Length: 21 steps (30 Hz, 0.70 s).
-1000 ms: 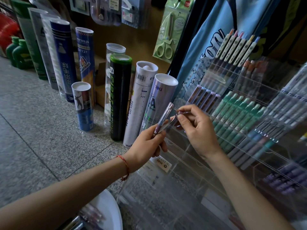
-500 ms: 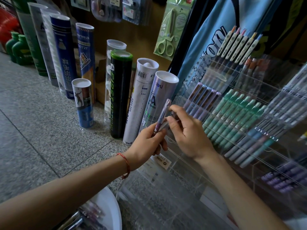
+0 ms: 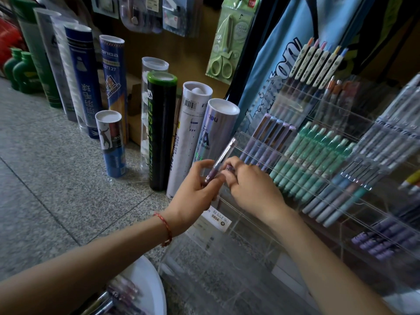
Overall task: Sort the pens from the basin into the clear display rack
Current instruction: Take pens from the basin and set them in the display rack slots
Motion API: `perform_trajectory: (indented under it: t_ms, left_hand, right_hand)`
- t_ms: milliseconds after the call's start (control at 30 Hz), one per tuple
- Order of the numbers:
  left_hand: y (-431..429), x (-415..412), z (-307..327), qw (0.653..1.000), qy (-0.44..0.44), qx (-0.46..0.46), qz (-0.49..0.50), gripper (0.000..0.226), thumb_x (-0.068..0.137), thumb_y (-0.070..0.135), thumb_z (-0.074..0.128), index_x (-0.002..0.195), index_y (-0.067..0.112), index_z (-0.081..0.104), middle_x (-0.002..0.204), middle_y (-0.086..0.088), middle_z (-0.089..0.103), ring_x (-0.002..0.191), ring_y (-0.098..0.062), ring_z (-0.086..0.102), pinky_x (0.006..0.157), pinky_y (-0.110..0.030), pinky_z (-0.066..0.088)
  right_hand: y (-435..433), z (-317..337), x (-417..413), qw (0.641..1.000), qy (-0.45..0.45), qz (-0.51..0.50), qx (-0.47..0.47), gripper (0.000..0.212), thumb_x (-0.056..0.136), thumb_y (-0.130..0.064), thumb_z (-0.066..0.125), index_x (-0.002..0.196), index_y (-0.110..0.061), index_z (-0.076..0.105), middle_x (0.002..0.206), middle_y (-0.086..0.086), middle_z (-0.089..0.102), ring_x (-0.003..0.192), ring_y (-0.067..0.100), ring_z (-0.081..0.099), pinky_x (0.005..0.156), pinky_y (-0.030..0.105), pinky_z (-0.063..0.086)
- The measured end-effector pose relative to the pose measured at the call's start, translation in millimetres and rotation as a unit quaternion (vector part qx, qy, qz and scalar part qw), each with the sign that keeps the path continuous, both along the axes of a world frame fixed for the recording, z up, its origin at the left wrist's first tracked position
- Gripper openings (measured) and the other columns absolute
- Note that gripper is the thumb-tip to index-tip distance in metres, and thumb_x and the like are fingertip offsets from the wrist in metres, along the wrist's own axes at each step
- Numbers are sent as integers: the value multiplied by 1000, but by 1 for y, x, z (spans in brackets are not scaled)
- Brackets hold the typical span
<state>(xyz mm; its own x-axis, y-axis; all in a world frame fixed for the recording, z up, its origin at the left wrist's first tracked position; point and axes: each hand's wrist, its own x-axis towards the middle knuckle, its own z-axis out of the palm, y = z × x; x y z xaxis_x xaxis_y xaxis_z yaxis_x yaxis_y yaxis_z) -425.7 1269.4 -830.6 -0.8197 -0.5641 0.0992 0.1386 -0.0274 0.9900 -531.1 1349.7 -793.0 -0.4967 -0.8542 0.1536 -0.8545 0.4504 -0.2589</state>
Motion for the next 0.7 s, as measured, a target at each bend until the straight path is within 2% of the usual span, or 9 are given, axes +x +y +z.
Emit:
perform_trajectory:
  t_ms: [100, 167, 200, 267, 333, 433, 500, 600, 700]
  left_hand:
    - [6, 6, 4, 999, 31, 22, 13, 7, 95, 21, 43, 93, 14, 41, 60, -2, 37, 37, 0, 32, 36, -12, 27]
    - [7, 9, 6, 999, 38, 39, 6, 15, 97, 21, 38, 85, 12, 37, 59, -3, 33, 36, -1, 28, 34, -13, 24]
    - [8, 10, 7, 998, 34, 46, -1, 17, 97, 23, 38, 84, 11, 36, 59, -4, 33, 36, -3, 26, 34, -14, 22]
    - [8, 10, 8, 998, 16, 61, -20, 19, 96, 26, 38, 89, 9, 39, 57, -3, 34, 36, -6, 24, 33, -15, 19]
    - [10, 9, 9, 995, 1, 87, -45, 17, 97, 25, 39, 95, 9, 41, 52, -1, 37, 35, -8, 23, 35, -13, 18]
    - [17, 2, 13, 990, -17, 109, -89, 16, 97, 25, 38, 94, 10, 40, 45, 2, 39, 33, -8, 23, 36, -11, 18]
    - [21, -2, 15, 987, -26, 106, -116, 18, 97, 26, 37, 94, 9, 41, 44, 3, 40, 32, -8, 24, 36, -11, 19]
    - [24, -4, 17, 987, -26, 95, -129, 17, 98, 25, 36, 95, 9, 40, 44, 2, 39, 32, -7, 23, 36, -11, 19]
    - [26, -5, 20, 992, -18, 52, -113, 15, 98, 23, 37, 89, 11, 38, 53, -3, 38, 32, -4, 28, 34, -13, 23]
  right_hand:
    - [-3, 2, -4, 995, -95, -20, -12, 17, 96, -31, 44, 104, -21, 57, 81, 2, 63, 75, 21, 59, 71, 35, 50]
    - [-1, 8, -4, 985, -166, -22, -44, 22, 96, -24, 48, 116, -21, 56, 98, -4, 62, 90, 12, 59, 79, 29, 49]
    - [3, 14, -4, 979, -185, -23, -79, 29, 96, -19, 48, 125, -19, 52, 108, -6, 59, 96, 9, 56, 79, 21, 47]
    - [10, 29, -1, 961, -217, -8, -172, 33, 96, -14, 47, 129, -18, 50, 112, -8, 59, 96, 6, 57, 72, 13, 45]
    - [16, 42, 5, 930, -297, 32, -215, 28, 95, -16, 49, 122, -21, 54, 107, -4, 64, 89, 5, 62, 65, 11, 46]
    - [22, 45, 14, 879, -400, 44, -258, 19, 93, -12, 51, 110, -20, 58, 90, 1, 66, 66, 0, 63, 50, 7, 42]
    - [24, 43, 13, 855, -428, 19, -291, 14, 93, -11, 51, 101, -19, 59, 81, 2, 65, 59, 1, 62, 49, 9, 43]
    - [25, 42, 10, 826, -467, 4, -316, 12, 91, -11, 54, 96, -18, 62, 77, 2, 66, 61, 7, 62, 52, 15, 48]
    - [24, 41, 10, 822, -455, 6, -342, 13, 89, -13, 56, 98, -18, 64, 77, 0, 69, 62, 10, 64, 54, 18, 51]
